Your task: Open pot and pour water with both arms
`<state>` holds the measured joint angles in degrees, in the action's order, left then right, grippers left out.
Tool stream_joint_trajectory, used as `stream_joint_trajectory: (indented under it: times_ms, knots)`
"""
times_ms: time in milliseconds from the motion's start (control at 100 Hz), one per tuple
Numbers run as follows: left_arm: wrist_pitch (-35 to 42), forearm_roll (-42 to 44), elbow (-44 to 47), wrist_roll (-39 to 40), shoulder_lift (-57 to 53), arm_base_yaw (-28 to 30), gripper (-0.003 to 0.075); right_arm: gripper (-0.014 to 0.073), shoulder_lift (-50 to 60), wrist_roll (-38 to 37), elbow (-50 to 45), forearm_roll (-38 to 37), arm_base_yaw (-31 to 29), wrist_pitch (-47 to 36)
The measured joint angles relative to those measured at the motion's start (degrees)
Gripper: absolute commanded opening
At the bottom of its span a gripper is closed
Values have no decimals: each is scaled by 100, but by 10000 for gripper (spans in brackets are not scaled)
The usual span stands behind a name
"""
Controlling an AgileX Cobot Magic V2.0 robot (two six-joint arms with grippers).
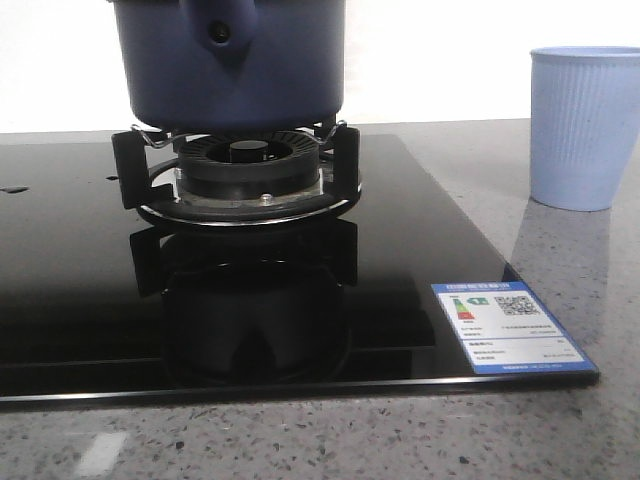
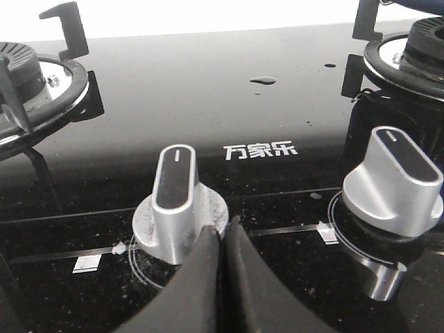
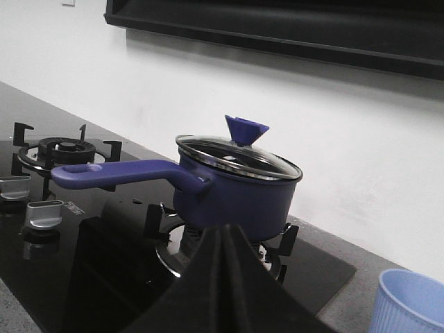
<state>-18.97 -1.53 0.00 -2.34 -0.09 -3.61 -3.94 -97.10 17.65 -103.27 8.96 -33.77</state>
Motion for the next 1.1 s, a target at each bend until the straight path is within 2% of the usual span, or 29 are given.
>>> stream_joint_trajectory:
  times_ms: [450,730,810,870,940,1020,1100]
  knots:
    - [0,2,0,0,0,0,-19,-66,0,0,-23,-14,0,11]
    - [0,2,0,0,0,0,-20,-66,0,0,-295,5,0,669]
    - [0,2,0,0,0,0,-19,-66,0,0,-370,218,0,792]
    - [0,2,0,0,0,0,-20,-66,0,140,-463,667,0,867]
    - [0,2,0,0,0,0,-19,-66,0,1127,-641,1609,0,1071]
    - [0,2,0,0,0,0,-20,-66,0,3393,-870,3325,0,1566]
    - [0,2,0,0,0,0,-19,-66,0,5605,-1042,5469,0,2244]
